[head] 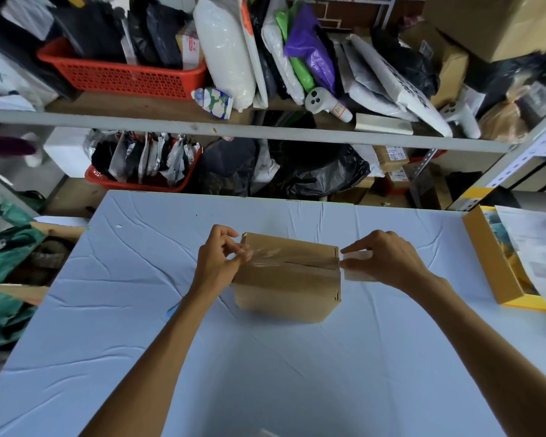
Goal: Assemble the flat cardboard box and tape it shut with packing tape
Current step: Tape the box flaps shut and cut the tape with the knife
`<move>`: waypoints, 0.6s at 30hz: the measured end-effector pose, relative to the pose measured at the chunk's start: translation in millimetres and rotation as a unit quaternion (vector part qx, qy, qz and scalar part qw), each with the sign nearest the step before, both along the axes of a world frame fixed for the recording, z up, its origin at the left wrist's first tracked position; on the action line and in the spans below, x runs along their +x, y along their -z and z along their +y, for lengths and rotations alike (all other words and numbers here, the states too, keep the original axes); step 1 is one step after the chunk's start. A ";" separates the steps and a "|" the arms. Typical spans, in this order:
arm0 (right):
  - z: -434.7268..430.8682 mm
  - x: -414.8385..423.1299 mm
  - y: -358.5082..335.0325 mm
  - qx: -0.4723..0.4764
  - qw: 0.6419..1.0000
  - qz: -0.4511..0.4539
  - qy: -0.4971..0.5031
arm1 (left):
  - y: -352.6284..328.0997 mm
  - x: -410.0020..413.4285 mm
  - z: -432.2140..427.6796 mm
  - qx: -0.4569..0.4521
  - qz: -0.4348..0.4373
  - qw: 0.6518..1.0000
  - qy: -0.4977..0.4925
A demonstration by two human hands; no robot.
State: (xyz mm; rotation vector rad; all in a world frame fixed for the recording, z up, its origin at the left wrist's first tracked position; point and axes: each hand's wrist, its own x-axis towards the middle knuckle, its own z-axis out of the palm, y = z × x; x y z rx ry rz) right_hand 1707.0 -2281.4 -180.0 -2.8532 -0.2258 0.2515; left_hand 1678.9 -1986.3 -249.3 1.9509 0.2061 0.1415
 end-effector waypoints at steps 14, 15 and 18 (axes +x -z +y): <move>2.1 4.6 23.0 -0.012 1.000 0.028 0.004 | -2.9 11.7 -1.0 0.080 0.053 0.995 -0.002; 2.5 5.2 23.2 -0.012 1.000 0.027 0.005 | -2.7 11.7 -1.1 0.085 0.049 0.995 -0.006; 3.6 6.2 24.6 -0.002 1.000 0.025 0.009 | -1.0 9.6 -2.9 0.071 0.039 0.996 -0.037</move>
